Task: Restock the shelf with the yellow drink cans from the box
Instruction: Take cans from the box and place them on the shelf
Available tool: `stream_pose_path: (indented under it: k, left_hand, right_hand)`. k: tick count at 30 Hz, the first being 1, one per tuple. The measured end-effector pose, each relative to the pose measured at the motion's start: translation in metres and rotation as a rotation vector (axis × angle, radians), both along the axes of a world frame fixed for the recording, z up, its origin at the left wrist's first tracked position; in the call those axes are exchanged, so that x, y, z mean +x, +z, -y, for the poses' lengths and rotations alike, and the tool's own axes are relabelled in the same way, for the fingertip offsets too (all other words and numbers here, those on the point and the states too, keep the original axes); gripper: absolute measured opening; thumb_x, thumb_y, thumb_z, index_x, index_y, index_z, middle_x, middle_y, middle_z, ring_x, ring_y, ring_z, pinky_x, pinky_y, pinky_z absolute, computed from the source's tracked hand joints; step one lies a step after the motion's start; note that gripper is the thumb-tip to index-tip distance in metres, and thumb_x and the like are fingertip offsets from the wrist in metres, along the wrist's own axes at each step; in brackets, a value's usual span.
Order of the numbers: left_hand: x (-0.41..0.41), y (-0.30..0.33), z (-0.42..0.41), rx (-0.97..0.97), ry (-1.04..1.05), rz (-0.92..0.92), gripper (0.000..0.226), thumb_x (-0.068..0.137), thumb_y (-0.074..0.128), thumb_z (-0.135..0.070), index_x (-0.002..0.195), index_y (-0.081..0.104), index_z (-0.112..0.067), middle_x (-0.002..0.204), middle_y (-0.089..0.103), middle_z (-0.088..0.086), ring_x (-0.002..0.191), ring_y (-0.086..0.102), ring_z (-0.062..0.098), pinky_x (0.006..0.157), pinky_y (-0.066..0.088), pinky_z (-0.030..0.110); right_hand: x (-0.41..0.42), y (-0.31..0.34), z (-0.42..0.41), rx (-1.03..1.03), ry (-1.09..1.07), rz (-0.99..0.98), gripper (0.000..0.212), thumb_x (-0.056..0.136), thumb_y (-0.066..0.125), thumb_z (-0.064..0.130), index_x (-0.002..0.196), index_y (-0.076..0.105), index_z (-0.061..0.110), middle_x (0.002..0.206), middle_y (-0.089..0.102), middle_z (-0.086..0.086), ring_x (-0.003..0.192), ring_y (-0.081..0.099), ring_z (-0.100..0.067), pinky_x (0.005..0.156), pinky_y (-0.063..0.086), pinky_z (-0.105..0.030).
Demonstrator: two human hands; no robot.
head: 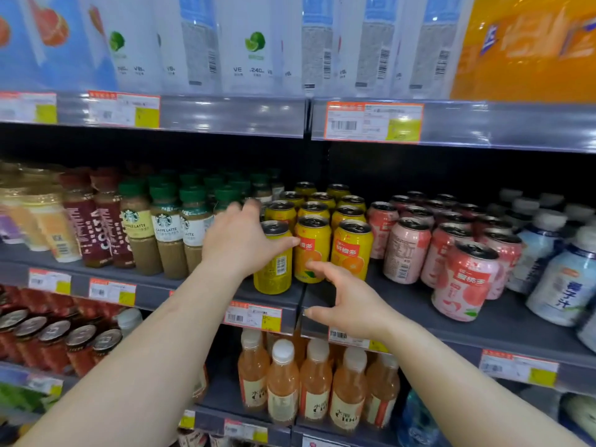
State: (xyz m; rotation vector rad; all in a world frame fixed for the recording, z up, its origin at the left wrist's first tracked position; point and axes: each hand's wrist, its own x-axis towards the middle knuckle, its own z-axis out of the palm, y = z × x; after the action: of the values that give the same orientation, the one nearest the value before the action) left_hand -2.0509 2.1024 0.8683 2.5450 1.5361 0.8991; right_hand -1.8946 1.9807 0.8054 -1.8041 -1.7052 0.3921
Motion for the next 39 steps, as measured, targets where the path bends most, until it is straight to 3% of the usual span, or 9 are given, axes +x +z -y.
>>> stream_pose_path:
  k: [6,10,13,16,22,27,31,36,39]
  left_hand:
    - [-0.002,-0.009,-0.007,-0.003,-0.064,0.123,0.099,0.058,0.069,-0.076,0.138,0.038,-0.026,0.125,0.059,0.002,0.117,0.054,0.026,0.087,0.05,0.042]
    - [-0.008,-0.029,-0.009,-0.047,-0.197,0.324,0.098,0.06,0.082,-0.057,0.141,0.036,-0.027,0.125,0.058,-0.004,0.113,0.056,0.017,0.09,0.051,0.042]
    - [-0.014,-0.049,-0.007,-0.149,-0.294,0.514,0.096,0.061,0.088,-0.037,0.141,0.036,-0.028,0.127,0.054,-0.008,0.111,0.055,0.009,0.093,0.05,0.036]
    - [-0.02,-0.07,-0.005,-0.237,-0.283,0.563,0.09,0.06,0.089,-0.033,0.134,0.038,-0.028,0.114,0.056,-0.011,0.099,0.058,0.004,0.086,0.054,0.036]
    - [-0.024,-0.086,-0.01,-0.321,-0.199,0.561,0.064,0.066,0.086,-0.033,0.119,0.052,-0.024,0.108,0.063,-0.01,0.095,0.062,0.007,0.085,0.053,0.035]
    - [-0.028,-0.095,-0.003,-0.051,0.007,0.599,0.024,0.077,0.077,-0.032,0.096,0.066,-0.022,0.088,0.069,-0.009,0.087,0.065,0.014,0.076,0.051,0.032]
    - [-0.022,-0.108,0.003,0.045,-0.144,0.429,0.045,0.08,0.074,-0.035,0.123,0.063,-0.027,0.108,0.07,-0.011,0.102,0.061,0.013,0.102,0.038,0.039]
    - [-0.021,-0.102,-0.002,-0.068,-0.185,0.237,0.077,0.076,0.048,-0.066,0.143,0.041,-0.028,0.123,0.062,-0.008,0.12,0.05,0.016,0.102,0.028,0.036]
    - [-0.019,-0.097,0.0,-0.029,-0.215,0.287,0.08,0.074,0.043,-0.07,0.142,0.042,-0.028,0.125,0.058,-0.01,0.119,0.049,0.014,0.101,0.033,0.039]
  right_hand:
    - [0.002,-0.002,-0.005,0.074,0.008,0.001,0.071,0.081,0.074,0.032,0.141,0.036,0.04,0.14,0.044,0.016,0.124,0.039,0.004,0.099,0.033,-0.013]
    - [-0.003,0.013,-0.014,0.245,-0.029,-0.022,0.054,0.082,0.073,0.028,0.131,0.051,0.036,0.12,0.057,0.018,0.109,0.051,0.006,0.087,0.038,-0.005]
    - [-0.007,0.031,-0.026,0.405,-0.058,0.124,0.043,0.081,0.073,0.029,0.121,0.06,0.033,0.11,0.062,0.014,0.105,0.053,-0.006,0.089,0.042,-0.021]
    - [-0.009,0.05,-0.042,0.455,-0.073,0.363,0.047,0.08,0.071,0.035,0.125,0.058,0.033,0.12,0.059,0.007,0.115,0.045,-0.016,0.096,0.035,-0.03]
    - [-0.004,0.067,-0.063,0.122,-0.018,0.576,0.069,0.077,0.07,0.042,0.138,0.039,0.046,0.156,0.023,0.006,0.146,0.003,-0.022,0.116,0.002,-0.043]
    - [-0.001,0.066,-0.066,0.11,0.003,0.594,0.072,0.075,0.072,0.041,0.138,0.038,0.047,0.156,0.022,0.007,0.147,0.001,-0.021,0.116,-0.002,-0.044]
    - [-0.001,0.064,-0.066,0.108,0.03,0.608,0.073,0.075,0.069,0.033,0.14,0.037,0.04,0.154,0.029,0.012,0.148,0.003,-0.019,0.119,-0.005,-0.046]
    - [-0.003,0.065,-0.066,0.117,0.037,0.654,0.073,0.075,0.066,0.032,0.142,0.037,0.038,0.148,0.038,0.009,0.144,0.013,-0.021,0.118,-0.006,-0.044]
    - [-0.005,0.065,-0.067,0.121,0.032,0.689,0.077,0.076,0.066,0.035,0.145,0.032,0.038,0.145,0.038,0.007,0.141,0.017,-0.021,0.116,-0.007,-0.043]
